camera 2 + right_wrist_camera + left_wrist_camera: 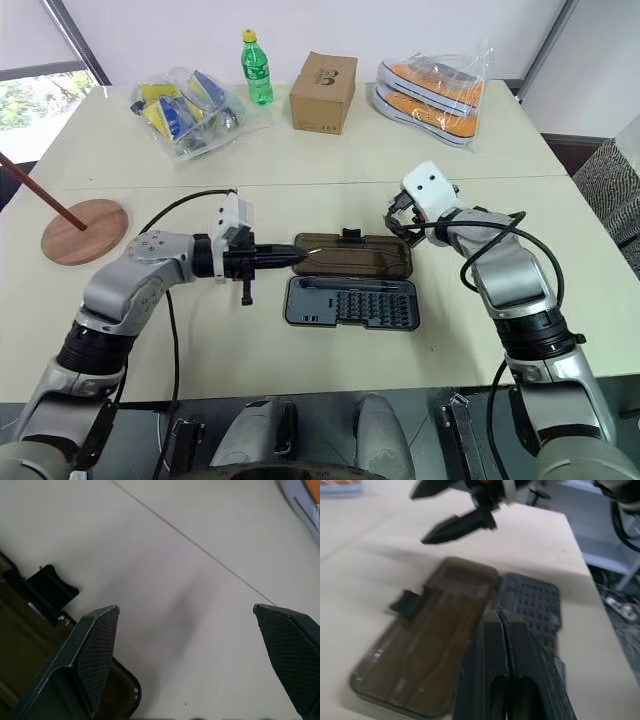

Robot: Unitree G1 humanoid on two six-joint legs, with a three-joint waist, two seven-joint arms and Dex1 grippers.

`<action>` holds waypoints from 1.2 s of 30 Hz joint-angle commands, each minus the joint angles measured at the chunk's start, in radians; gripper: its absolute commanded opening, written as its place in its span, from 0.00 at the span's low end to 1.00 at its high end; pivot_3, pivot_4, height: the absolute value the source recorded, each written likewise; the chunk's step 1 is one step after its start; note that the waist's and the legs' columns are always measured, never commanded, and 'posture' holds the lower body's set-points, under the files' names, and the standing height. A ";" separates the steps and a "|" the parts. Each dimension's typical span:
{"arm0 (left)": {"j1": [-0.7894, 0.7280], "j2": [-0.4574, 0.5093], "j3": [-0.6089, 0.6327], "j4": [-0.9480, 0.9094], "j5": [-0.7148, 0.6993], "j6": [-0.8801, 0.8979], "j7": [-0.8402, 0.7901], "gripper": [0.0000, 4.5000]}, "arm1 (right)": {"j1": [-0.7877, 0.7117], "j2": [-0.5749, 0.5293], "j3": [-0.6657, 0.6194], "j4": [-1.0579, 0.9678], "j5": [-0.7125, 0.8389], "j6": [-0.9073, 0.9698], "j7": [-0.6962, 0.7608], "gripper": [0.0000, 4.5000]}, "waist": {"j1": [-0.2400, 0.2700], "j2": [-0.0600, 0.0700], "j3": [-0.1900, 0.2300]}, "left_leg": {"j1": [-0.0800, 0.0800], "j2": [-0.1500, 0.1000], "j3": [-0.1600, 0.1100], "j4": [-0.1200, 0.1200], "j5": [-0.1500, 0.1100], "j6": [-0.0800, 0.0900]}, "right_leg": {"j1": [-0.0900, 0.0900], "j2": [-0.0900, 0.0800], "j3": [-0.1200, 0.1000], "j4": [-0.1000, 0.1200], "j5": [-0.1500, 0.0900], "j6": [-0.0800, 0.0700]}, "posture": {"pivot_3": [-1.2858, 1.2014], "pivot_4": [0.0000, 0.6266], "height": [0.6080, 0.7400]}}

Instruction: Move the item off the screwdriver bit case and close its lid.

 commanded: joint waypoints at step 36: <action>0.055 -0.004 -0.151 0.169 0.189 -0.197 -0.121 0.01 | -0.167 -0.052 0.085 0.362 -0.060 -0.208 0.373 1.00 | 0.001 0.000 0.000 | 0.000 0.000 0.000 0.002 0.000 0.000 | 0.001 0.001 0.000 0.001 0.000 0.000 | 0.52 0.24 1.00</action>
